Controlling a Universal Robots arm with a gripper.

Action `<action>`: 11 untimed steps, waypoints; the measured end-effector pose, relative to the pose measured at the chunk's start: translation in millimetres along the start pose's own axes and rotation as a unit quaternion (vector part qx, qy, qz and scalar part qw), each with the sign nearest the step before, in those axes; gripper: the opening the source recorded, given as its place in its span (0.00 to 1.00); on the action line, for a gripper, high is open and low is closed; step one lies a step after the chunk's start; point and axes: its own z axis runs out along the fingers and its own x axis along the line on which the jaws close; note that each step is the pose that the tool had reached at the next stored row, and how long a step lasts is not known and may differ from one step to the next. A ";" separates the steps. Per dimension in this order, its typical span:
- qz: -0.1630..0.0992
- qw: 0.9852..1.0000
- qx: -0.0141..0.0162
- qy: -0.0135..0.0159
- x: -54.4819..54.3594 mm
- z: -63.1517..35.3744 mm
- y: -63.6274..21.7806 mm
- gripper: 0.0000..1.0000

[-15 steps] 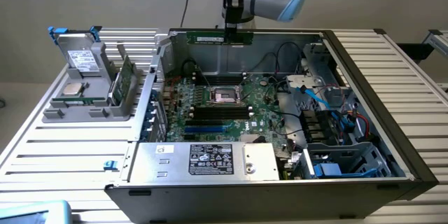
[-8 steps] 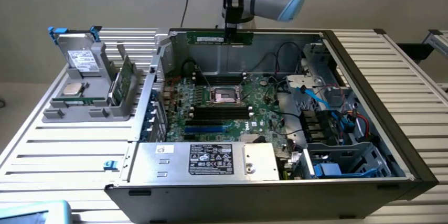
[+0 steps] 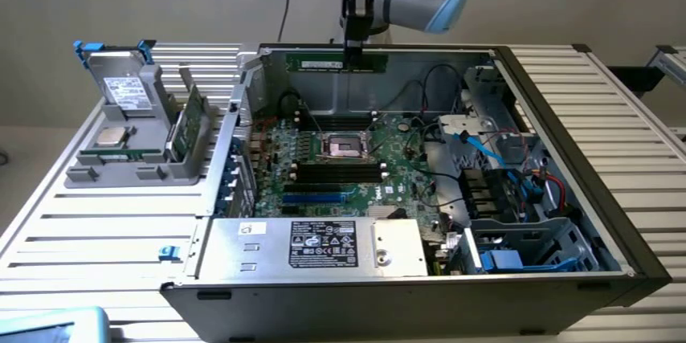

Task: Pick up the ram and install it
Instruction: 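Insert the ram into the slot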

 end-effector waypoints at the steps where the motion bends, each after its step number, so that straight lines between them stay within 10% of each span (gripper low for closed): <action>1: 0.000 1.000 0.000 0.000 0.3 1.2 -0.1 0.13; 11: -0.003 1.000 -0.005 0.003 4.6 11.6 -1.1 0.13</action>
